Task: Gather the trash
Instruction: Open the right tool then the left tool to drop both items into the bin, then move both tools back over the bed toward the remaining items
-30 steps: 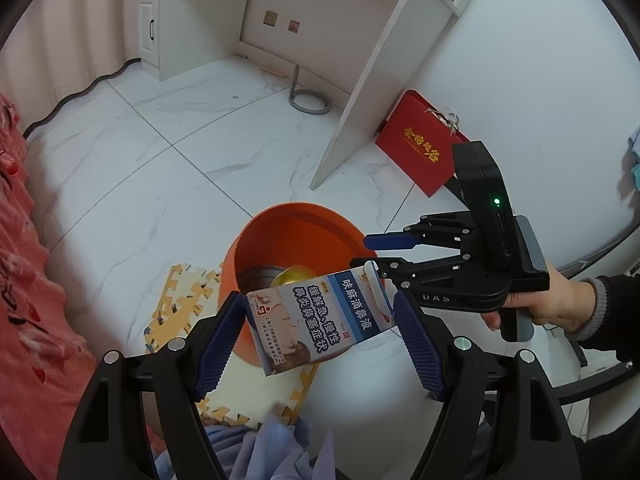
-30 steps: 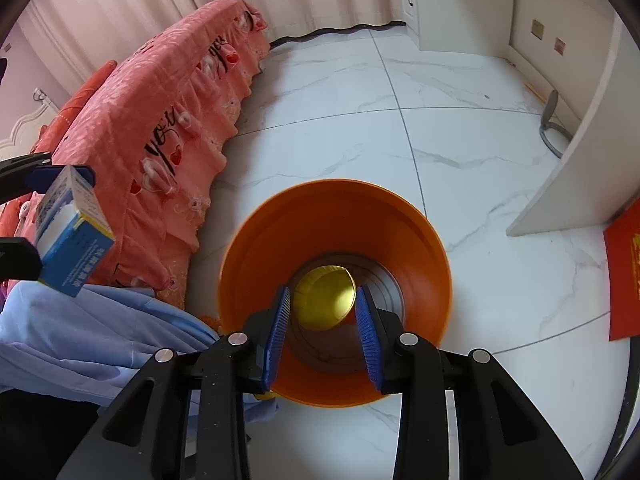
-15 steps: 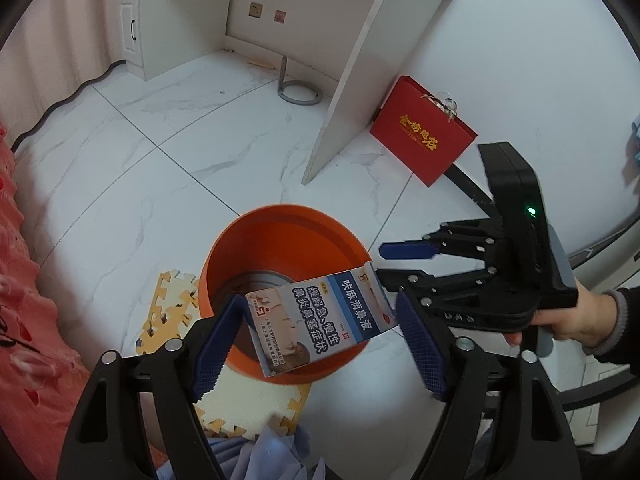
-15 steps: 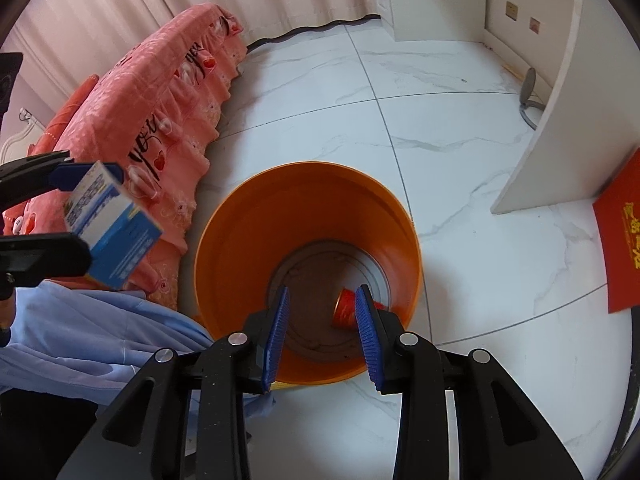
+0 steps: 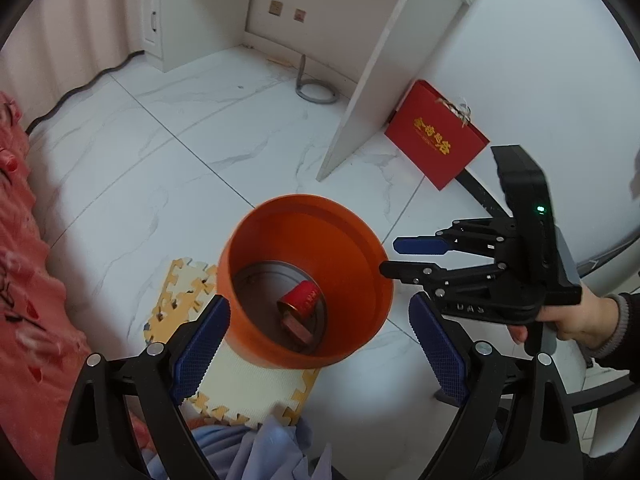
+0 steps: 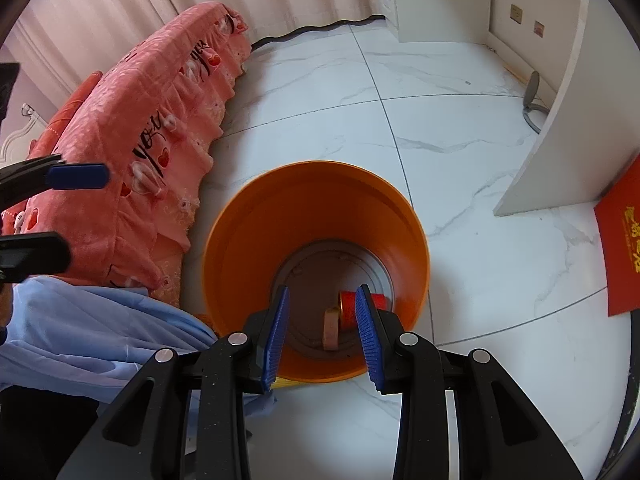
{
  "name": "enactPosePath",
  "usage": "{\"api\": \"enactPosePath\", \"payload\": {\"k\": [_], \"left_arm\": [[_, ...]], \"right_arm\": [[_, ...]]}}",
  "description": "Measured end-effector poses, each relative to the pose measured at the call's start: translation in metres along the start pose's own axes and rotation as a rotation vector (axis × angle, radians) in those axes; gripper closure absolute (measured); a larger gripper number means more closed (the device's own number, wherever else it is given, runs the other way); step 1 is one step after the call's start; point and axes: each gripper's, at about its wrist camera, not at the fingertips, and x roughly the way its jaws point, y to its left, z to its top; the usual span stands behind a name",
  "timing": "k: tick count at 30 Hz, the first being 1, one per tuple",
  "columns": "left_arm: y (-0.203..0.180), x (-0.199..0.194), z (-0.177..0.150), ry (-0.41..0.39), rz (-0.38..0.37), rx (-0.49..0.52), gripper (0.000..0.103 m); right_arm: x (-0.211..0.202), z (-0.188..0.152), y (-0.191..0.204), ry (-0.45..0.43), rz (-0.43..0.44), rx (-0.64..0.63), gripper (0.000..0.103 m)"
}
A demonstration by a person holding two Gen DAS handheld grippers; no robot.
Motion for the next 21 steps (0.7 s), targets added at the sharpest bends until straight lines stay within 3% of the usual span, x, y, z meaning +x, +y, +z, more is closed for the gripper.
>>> {"api": "enactPosePath", "payload": {"k": [13, 21], "left_arm": [[0.017, -0.086, -0.038, -0.099, 0.122, -0.083, 0.013], [0.018, -0.140, -0.076, -0.142, 0.230, -0.139, 0.013]], "right_arm": [[-0.024, 0.014, 0.060, -0.046, 0.037, -0.108, 0.068], [-0.064, 0.020, 0.128, -0.114, 0.120, -0.212, 0.067]]}}
